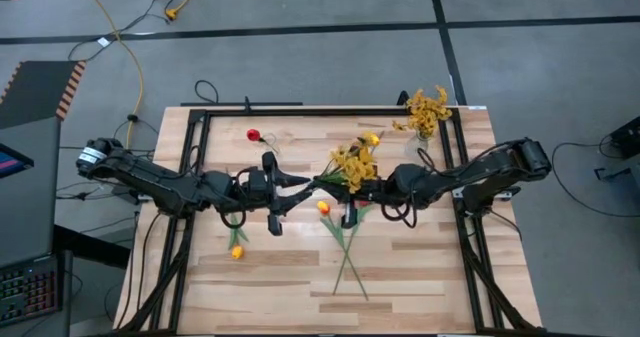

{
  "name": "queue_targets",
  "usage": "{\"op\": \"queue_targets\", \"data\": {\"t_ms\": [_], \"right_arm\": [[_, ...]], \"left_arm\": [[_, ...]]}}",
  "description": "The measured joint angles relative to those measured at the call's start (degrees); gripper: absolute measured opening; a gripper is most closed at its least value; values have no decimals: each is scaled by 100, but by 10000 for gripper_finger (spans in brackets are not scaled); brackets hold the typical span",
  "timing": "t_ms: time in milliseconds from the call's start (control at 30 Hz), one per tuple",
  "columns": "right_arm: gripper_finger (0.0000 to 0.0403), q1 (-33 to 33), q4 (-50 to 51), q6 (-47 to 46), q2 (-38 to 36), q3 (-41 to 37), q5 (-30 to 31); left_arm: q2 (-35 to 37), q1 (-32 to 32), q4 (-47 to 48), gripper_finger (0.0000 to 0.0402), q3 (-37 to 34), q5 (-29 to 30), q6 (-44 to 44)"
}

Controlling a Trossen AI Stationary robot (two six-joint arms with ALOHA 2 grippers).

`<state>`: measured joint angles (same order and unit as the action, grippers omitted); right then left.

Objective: Sort flowers into vase by color
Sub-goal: Put the yellow flowers into the right transparent flower vase

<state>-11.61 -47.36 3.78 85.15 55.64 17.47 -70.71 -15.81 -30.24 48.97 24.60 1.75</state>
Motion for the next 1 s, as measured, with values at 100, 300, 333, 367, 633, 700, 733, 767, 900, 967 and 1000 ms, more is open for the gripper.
{"op": "queue_targets", "data": {"t_ms": [100, 300, 333, 367, 633, 700, 733, 767, 900, 967, 1000], "right_arm": [[42, -198, 861, 171, -354, 0, 493], [43, -720, 2375, 228, -1268, -2, 1810], [43, -813, 2584, 228, -1409, -2, 2068], [43, -905, 2753, 228, -1551, -2, 2309], [42, -1521, 3975, 223, -2491, -2, 4331], [42, -1602, 4273, 121, -2629, -2, 4803], [42, -1631, 4449, 1, -2702, -2, 4974], [42, -1643, 4656, -136, -2776, -2, 5090], [42, -1653, 5692, -1019, -3073, -2, 5333], [41, -1653, 6311, -1605, -3238, -2, 5399], [40, -1653, 6634, -1882, -3313, -2, 5498]], "left_arm": [[126, 0, 53, 183, 0, 0, -105], [319, 0, 652, 210, 0, 7, -109], [322, 0, 742, 210, 0, 7, -80], [322, 0, 827, 210, 0, 7, -44], [318, 4, 1318, 209, 0, 11, 99], [318, 4, 1318, 209, 0, 13, 100], [318, 4, 1322, 209, 0, 11, 101], [318, 4, 1326, 208, 0, 11, 102], [318, 4, 1329, 208, 0, 13, 104], [318, 4, 1331, 208, 0, 13, 104], [318, 4, 1332, 208, 0, 14, 104]]}}
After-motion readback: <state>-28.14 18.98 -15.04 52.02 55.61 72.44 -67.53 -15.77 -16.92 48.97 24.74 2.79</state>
